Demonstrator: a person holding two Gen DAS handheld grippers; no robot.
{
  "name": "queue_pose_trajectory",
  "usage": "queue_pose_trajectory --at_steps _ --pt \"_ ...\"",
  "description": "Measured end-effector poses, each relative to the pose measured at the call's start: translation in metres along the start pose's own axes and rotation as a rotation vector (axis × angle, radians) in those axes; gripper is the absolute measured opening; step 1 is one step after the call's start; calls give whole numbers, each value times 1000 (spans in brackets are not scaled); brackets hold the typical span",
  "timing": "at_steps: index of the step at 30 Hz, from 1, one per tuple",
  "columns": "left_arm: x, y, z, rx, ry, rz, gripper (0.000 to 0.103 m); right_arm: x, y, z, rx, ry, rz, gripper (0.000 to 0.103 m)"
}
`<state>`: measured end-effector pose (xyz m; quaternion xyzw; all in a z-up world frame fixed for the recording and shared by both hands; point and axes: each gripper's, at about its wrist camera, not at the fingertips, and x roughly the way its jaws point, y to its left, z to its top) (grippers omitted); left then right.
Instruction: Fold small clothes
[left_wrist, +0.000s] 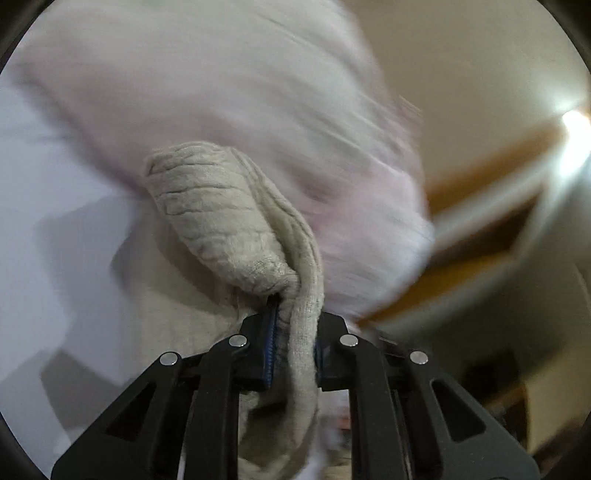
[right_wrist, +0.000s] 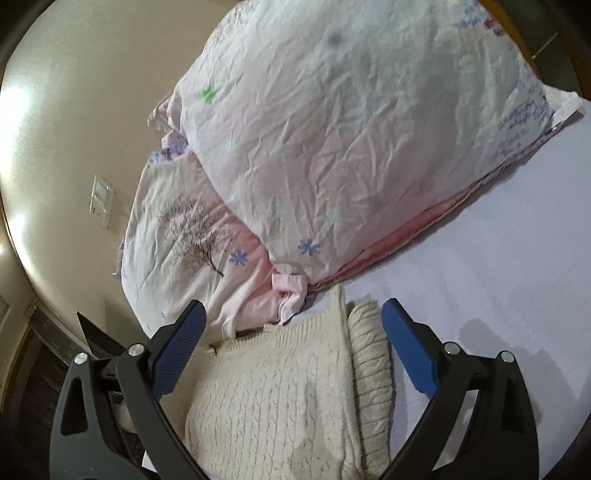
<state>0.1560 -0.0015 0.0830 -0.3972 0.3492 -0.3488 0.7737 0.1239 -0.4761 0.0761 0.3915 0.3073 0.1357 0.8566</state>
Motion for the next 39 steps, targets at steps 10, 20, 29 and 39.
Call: queue_pose_trajectory --at_steps 10,20,29,39 --pt "183 -59 -59 24 382 -250 27 4 -54 14 206 131 19 96" --pt "104 -19 -38 253 182 395 78 38 -40 -7 109 371 -110 91" --pt "128 12 -64 270 231 484 92 53 -31 -19 39 405 -92 44" --pt "44 16 -39 259 147 376 40 67 31 -43 -52 432 175 35"
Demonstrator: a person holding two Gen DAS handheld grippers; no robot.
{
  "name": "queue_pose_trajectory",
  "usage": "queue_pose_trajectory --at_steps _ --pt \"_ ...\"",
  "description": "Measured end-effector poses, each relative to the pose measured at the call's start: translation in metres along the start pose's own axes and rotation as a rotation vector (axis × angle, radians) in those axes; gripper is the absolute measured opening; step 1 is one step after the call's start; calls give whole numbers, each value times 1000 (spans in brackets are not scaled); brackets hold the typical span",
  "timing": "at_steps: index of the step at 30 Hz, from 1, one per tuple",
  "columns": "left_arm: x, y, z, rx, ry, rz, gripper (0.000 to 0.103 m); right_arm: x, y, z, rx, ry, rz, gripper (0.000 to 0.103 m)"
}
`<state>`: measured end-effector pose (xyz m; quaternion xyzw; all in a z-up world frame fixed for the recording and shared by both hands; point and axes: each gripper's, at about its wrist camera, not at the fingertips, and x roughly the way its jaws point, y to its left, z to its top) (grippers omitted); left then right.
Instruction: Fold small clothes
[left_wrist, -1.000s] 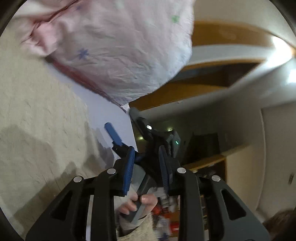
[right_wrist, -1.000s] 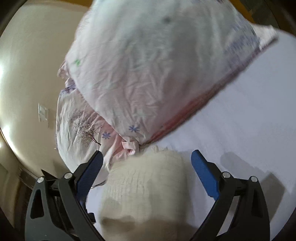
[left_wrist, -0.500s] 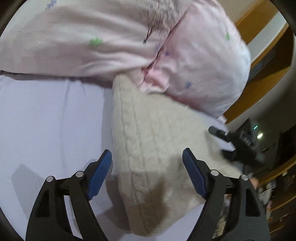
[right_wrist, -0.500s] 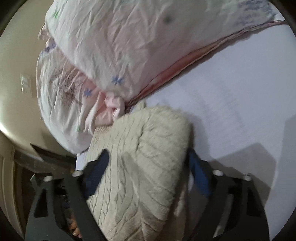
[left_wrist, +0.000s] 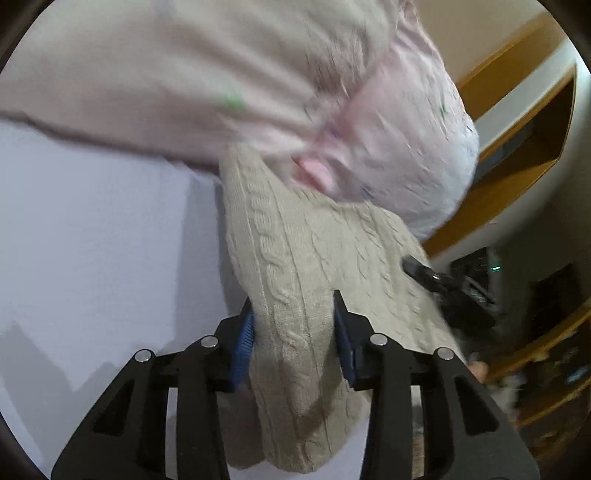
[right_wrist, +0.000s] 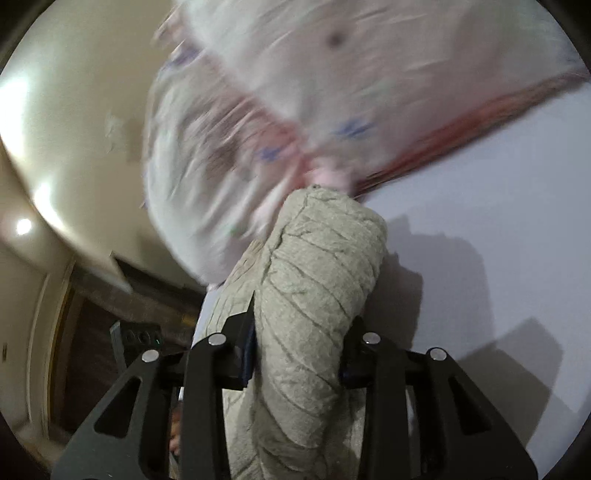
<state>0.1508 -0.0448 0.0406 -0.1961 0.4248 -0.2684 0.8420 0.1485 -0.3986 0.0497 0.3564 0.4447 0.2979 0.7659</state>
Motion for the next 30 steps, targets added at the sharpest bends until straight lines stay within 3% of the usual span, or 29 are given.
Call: queue_pose_trajectory --at_steps 1,3,4,6,8,10,11,13,17,19,22,24,25,27,30 --pt "-4 5 1 22 -15 61 40 11 6 -1 -29 16 -50 37" --pt "-3 20 3 24 -16 143 41 26 14 -3 -106 37 -237 57" --pt "-5 27 2 2 -19 135 46 24 14 -4 -111 33 -272 62" --pt "-7 32 0 -36 -30 111 55 9 8 -3 -70 -4 -263 72" --pt "-8 27 -1 -18 -39 118 67 -5 2 -2 -29 -35 -223 74" --pt "-7 22 -3 4 -37 143 71 -11 5 0 -69 -63 -228 27" --pt "-12 24 -6 11 -37 146 71 -12 8 4 -98 -84 -282 14" --pt "-18 19 -10 39 -55 168 71 -12 11 12 -147 -137 -394 8" --pt "-41 10 -30 91 -83 230 72 3 2 20 -186 -103 -549 9" --pt "-51 5 -42 110 -88 252 75 -4 16 16 -257 -142 -662 15" --pt "-61 -2 -59 135 -87 285 87 -40 35 3 -286 -267 -789 37" --pt "-65 -6 -72 145 -72 306 98 -70 50 -15 -301 -336 -783 89" --pt "-66 -8 -76 147 -63 319 100 -84 59 -28 -316 -369 -778 100" --pt "-62 -13 -87 151 -28 353 102 -104 78 -57 -359 -391 -765 101" --pt "-50 -20 -95 147 43 439 102 -103 94 -102 -387 -299 -864 101"
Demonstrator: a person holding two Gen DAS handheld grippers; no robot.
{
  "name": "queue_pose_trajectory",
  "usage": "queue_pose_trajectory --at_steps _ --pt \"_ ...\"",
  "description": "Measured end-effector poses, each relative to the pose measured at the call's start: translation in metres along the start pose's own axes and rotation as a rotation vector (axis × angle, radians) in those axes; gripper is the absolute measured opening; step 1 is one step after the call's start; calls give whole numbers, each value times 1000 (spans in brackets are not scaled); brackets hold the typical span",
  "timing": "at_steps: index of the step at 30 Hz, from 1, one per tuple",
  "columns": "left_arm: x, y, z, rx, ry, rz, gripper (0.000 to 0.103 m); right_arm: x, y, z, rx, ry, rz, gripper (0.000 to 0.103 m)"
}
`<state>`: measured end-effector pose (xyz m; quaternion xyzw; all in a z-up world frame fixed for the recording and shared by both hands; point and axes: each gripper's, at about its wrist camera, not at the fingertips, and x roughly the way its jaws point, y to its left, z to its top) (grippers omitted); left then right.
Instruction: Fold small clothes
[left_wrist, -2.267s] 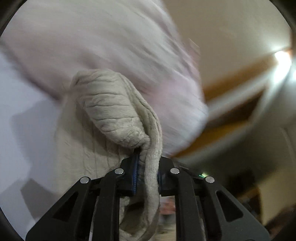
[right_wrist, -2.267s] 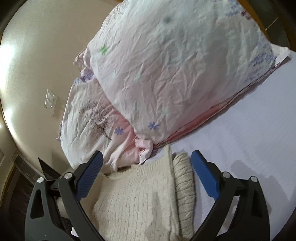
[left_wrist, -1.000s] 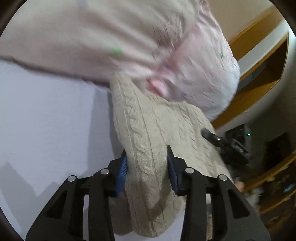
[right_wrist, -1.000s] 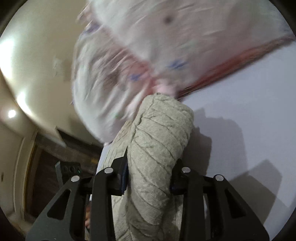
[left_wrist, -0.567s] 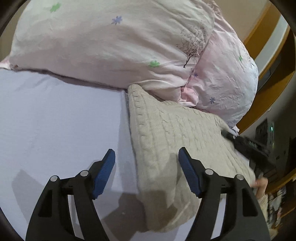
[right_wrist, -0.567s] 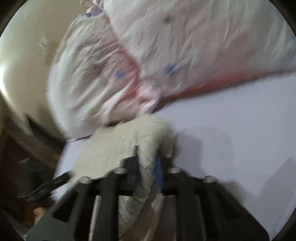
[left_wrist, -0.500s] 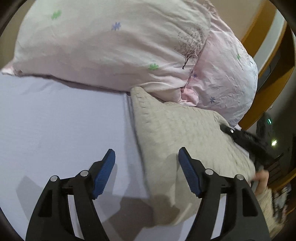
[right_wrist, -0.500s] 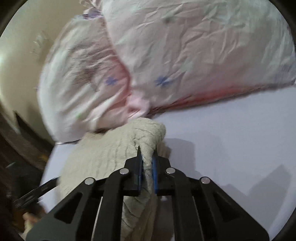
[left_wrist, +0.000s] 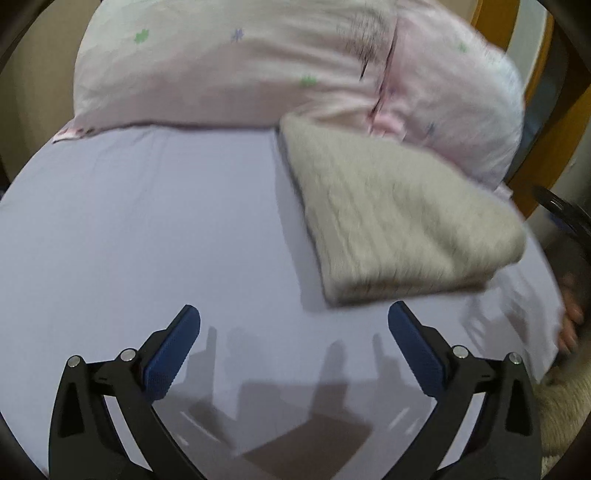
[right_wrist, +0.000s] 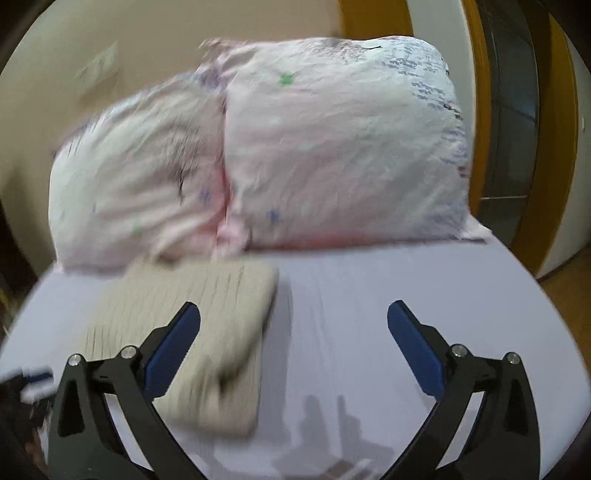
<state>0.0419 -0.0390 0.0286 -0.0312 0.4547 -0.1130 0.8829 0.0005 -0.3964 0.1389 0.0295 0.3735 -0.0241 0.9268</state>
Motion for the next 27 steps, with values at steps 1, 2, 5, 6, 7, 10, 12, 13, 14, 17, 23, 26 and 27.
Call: queue_pose_trajectory --at_steps 1,2,5,6,7,10,12,13,14,17,23,26,27 --pt "4 -5 -1 8 24 28 102 -3 8 -10 -25 22 -2 101" --pt "6 -9 -1 13 35 42 102 -2 22 -17 -52 38 20 101" --pt "13 -20 -3 38 49 53 102 4 48 -44 -107 113 80 101" --pt "16 -24 -3 48 56 56 102 11 56 -51 -123 139 88 101" --pt "18 -27 -4 57 62 62 102 18 64 -56 -132 165 81 101" --pt "28 -33 -5 79 77 91 102 34 77 -65 -125 214 71 101" --pt "30 -36 -6 91 72 114 102 40 82 -69 -107 233 66 101" --pt "32 -36 -6 100 75 128 102 42 83 -70 -106 243 55 101" --pt "33 -37 -7 106 75 135 102 44 84 -69 -111 245 45 101" --pt "34 -36 -7 115 62 134 102 45 84 -72 -114 245 31 101" --pt "34 -33 -7 120 56 131 102 49 84 -74 -109 274 43 101" --pt "34 -33 -8 118 35 133 102 50 88 -76 -119 284 40 101" --pt "33 -34 -10 117 28 135 102 50 89 -76 -119 284 41 101"
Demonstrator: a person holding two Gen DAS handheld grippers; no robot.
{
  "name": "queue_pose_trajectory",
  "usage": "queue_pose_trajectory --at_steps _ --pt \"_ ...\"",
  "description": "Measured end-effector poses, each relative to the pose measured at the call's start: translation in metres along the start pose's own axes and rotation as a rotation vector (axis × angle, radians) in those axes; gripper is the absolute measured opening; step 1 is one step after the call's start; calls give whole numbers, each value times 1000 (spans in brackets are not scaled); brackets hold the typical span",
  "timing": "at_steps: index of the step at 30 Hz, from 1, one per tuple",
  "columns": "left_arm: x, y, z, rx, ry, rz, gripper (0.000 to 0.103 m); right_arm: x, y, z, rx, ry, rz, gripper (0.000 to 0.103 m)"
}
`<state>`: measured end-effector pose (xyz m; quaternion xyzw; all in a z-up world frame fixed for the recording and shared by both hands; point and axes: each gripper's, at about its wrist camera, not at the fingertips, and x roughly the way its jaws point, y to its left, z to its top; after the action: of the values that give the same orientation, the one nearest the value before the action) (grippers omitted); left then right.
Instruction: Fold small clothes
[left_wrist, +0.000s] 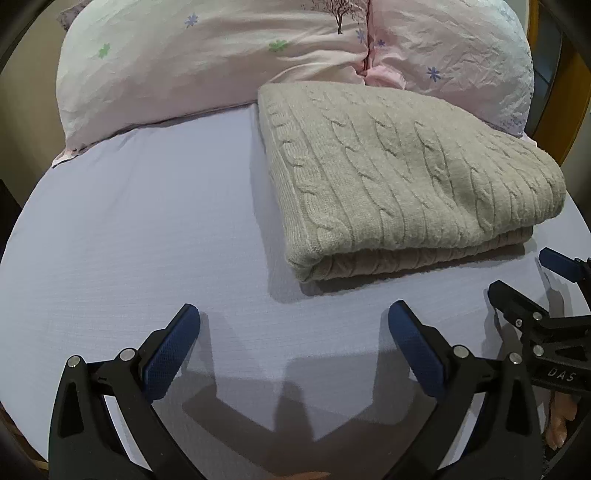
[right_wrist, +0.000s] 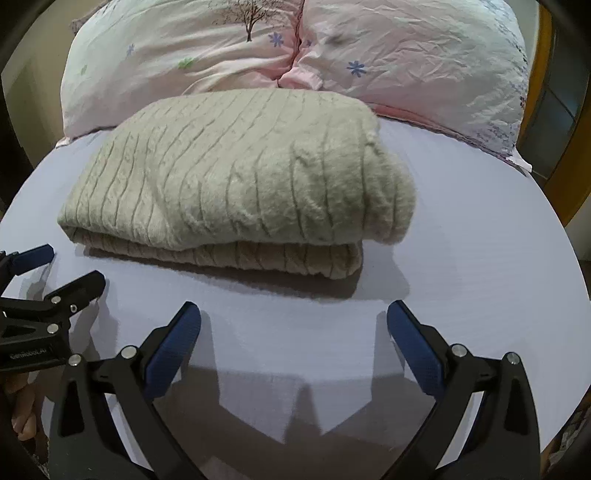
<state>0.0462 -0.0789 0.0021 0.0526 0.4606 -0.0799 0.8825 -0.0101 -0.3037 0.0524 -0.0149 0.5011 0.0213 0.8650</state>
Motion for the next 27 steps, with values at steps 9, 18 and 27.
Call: queue_pose_trajectory --at_steps 9,18,27 --pt "0 1 0 -3 -14 2 102 2 -2 1 20 11 18 101" --pt "0 1 -1 -3 -19 3 102 2 -2 1 21 11 17 101" --pt "0 1 -1 -3 -19 3 102 2 -1 1 21 11 17 101"
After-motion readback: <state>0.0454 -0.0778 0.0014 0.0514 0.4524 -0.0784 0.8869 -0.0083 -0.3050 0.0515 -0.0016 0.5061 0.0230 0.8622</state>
